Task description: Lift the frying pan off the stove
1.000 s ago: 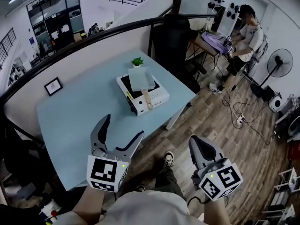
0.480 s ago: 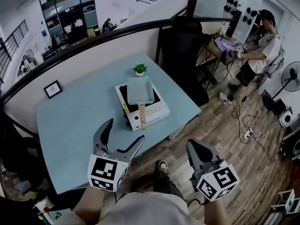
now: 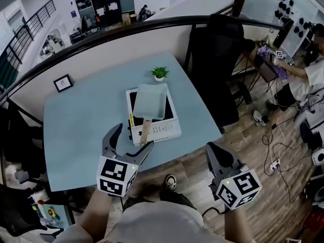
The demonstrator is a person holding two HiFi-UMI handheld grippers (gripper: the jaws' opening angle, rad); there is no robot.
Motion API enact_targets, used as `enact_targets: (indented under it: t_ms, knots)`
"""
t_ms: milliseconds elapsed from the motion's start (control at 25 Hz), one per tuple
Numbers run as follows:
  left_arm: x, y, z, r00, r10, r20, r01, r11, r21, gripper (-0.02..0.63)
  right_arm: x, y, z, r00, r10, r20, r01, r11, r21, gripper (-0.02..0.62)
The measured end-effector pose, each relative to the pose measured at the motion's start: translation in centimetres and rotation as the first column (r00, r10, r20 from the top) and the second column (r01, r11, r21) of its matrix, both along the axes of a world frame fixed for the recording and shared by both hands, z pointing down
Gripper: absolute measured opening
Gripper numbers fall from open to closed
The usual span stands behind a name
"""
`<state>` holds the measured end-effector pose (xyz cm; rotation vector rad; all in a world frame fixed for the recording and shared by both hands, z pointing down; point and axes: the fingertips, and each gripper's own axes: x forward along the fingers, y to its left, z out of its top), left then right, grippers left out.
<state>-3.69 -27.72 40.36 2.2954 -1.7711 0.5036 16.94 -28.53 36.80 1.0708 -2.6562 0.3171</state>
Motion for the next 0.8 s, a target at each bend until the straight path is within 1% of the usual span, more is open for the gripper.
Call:
enact_targets:
  t_ms: [160,400,480,600,640,800]
  knots:
    - [1.0,-1.7,1.7,0.999,-0.05,0.021,0.051,0.997,-0.058,0.43,0.7,-3.1,1.6,0.999,-0.054,0.01,0.054,0.998,-0.029,0.003]
    - [1.1,-2.9,4.6,0.993,-0.105,0.057,0.112,0.983,-0.149,0.43,-0.1,-5.2,4.3,0.991,-0.132,0.027,0.134,0.987,-0.089,0.003]
    - [1.0,-3.3,5.3,0.992,-0.121,0.038,0.125,0.977,-0.172,0.43,-0.5,-5.7,5.0,0.989,-0.146,0.033,0.149,0.983,-0.105,0.003]
    - [1.0,-4.2,5.7,0.988,-0.143,-0.052,0.13,0.971,-0.202,0.43,-1.1,-6.6,5.6,0.987,-0.157,0.033,0.159,0.979,-0.123,0.003]
    - [1.0,-4.5,6.1,0.987,-0.145,-0.063,0.128,0.967,-0.22,0.43,-1.3,-7.0,5.8,0.987,-0.159,0.029,0.162,0.979,-0.127,0.003]
    - [0.4,-6.0,9.0,0.991,-0.132,-0.04,0.112,0.942,-0.317,0.43,-2.0,-8.1,6.3,0.987,-0.16,0.02,0.161,0.976,-0.144,0.003]
